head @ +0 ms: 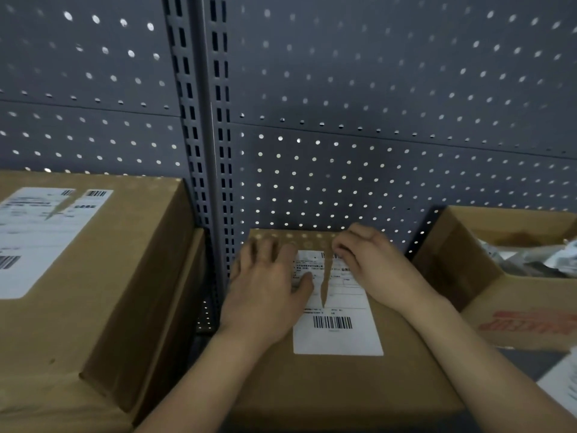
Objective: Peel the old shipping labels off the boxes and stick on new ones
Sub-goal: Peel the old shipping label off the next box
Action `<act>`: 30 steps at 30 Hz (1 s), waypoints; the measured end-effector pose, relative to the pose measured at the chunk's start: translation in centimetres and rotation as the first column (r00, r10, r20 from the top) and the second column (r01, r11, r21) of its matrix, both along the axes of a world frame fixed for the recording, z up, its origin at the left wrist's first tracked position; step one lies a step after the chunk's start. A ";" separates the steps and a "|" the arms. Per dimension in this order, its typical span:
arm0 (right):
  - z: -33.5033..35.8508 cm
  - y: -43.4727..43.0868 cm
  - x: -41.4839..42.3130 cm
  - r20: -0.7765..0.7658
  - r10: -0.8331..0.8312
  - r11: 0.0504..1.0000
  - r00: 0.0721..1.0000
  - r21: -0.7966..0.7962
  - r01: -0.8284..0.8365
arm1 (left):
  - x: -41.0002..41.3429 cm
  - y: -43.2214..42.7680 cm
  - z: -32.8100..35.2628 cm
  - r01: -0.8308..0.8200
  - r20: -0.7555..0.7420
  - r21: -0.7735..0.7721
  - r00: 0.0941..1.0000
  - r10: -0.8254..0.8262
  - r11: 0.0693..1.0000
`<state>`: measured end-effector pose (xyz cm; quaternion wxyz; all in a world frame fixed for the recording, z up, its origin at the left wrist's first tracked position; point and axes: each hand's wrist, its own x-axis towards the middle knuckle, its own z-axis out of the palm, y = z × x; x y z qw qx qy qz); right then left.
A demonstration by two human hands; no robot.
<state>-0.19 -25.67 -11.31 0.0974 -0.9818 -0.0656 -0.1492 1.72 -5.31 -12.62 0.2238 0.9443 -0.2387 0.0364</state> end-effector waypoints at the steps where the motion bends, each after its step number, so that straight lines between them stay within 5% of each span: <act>1: -0.3 0.0 0.1 0.010 0.000 1.000 1.000 0.000 0.000 | 0.0 0.0 -0.1 0.000 0.003 -0.005 1.000 0.000 1.000; 24: -0.4 0.2 0.5 -0.009 0.019 0.996 1.000 -0.092 -0.020 | 0.1 0.2 0.0 -0.002 -0.035 -0.063 0.999 0.000 0.998; 30: -0.5 0.2 0.2 0.023 -0.015 1.000 1.000 0.023 0.015 | 0.1 0.2 0.1 -0.003 -0.038 -0.064 0.999 0.001 0.998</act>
